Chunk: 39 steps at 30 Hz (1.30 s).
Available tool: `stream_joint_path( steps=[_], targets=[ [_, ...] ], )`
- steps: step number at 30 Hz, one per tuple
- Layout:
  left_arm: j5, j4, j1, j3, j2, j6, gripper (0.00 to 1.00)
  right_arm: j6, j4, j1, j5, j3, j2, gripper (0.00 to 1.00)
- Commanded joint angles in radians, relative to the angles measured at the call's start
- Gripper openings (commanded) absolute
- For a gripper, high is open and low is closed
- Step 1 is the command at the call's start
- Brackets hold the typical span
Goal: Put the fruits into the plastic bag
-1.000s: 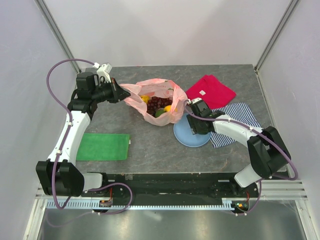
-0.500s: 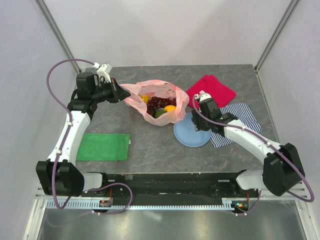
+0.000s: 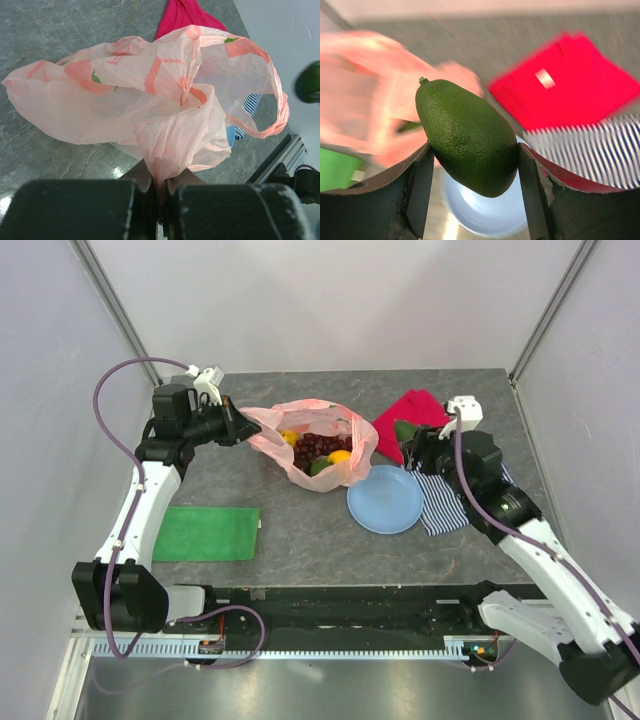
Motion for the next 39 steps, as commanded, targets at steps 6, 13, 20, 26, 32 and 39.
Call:
stream_joint_path(
  steps=[6, 13, 20, 26, 32, 39],
  targets=[
    [0.022, 0.023, 0.004, 0.013, 0.007, -0.019, 0.02, 0.025, 0.245, 0.23, 0.033, 0.088, 0.007, 0.24],
    [0.029, 0.023, 0.004, 0.014, 0.01, -0.022, 0.02, -0.013, 0.262, 0.398, 0.062, 0.224, 0.207, 0.26],
    [0.027, 0.022, 0.004, 0.013, 0.013, -0.019, 0.02, -0.048, 0.099, 0.446, 0.23, 0.416, 0.465, 0.28],
    [0.024, 0.022, 0.004, 0.014, 0.012, -0.018, 0.01, -0.053, -0.063, 0.411, 0.317, 0.59, 0.686, 0.3],
    [0.024, 0.02, 0.005, 0.014, 0.012, -0.016, 0.01, -0.018, -0.103, 0.32, 0.263, 0.623, 0.766, 0.31],
    [0.027, 0.019, 0.005, 0.014, 0.007, -0.016, 0.02, -0.032, -0.122, 0.281, 0.274, 0.64, 0.83, 0.31]
  ],
)
